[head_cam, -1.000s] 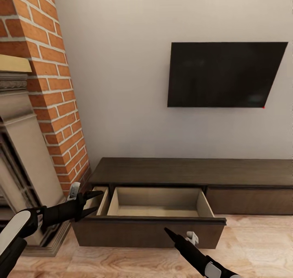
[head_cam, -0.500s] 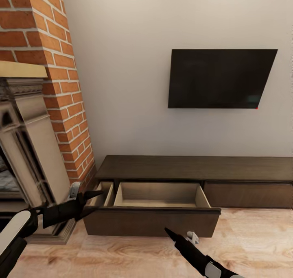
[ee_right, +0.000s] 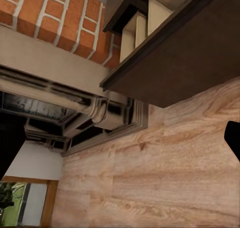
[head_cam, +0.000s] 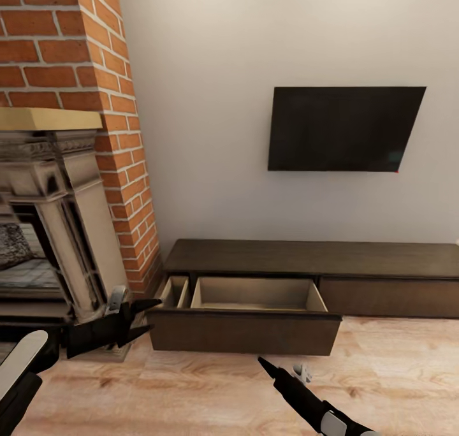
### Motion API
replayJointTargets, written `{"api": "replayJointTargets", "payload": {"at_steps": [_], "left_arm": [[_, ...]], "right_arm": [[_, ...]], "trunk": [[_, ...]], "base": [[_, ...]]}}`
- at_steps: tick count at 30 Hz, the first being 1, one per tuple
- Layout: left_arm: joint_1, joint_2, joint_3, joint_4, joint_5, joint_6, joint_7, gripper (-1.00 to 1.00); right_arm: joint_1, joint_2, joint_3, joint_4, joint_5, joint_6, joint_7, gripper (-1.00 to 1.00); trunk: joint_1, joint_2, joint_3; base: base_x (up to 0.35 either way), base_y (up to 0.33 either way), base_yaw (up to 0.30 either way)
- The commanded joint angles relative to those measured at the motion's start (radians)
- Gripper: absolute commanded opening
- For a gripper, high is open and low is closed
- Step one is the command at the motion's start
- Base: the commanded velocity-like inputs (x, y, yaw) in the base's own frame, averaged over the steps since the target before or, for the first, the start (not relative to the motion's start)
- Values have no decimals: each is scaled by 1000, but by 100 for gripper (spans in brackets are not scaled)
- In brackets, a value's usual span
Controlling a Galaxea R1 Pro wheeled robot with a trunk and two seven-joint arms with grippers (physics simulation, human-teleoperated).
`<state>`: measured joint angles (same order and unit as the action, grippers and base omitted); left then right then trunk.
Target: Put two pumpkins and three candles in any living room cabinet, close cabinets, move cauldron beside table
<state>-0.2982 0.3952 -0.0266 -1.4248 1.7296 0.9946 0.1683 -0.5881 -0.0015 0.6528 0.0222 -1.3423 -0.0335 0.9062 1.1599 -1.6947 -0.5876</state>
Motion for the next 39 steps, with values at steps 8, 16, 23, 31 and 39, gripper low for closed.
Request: {"api": "replayJointTargets", "payload": {"at_steps": [8, 16, 23, 31, 39], "left_arm": [[-1, 1, -1, 0, 10, 1, 10, 100], [-1, 1, -1, 0, 10, 1, 10, 100], [-1, 1, -1, 0, 10, 1, 10, 100], [-1, 2, 0, 0, 9, 1, 10, 100], [-1, 39, 33, 60, 8, 1, 10, 100]], "right_arm": [[-1, 1, 10, 2, -6, -6, -14, 100], [-1, 1, 10, 2, -5, -24, -19, 100], [-1, 1, 10, 2, -5, -25, -26, 100], [-1, 1, 10, 2, -4, -26, -28, 100], [-1, 1, 10, 2, 31, -28, -54, 100]], "trunk": [[-31, 56, 31], [-62, 112, 63], [-89, 161, 91], [-120, 217, 123], [-150, 273, 155]], "base": [[-66, 5, 223], [-2, 0, 233], [0, 0, 233], [0, 0, 233], [0, 0, 233]]}}
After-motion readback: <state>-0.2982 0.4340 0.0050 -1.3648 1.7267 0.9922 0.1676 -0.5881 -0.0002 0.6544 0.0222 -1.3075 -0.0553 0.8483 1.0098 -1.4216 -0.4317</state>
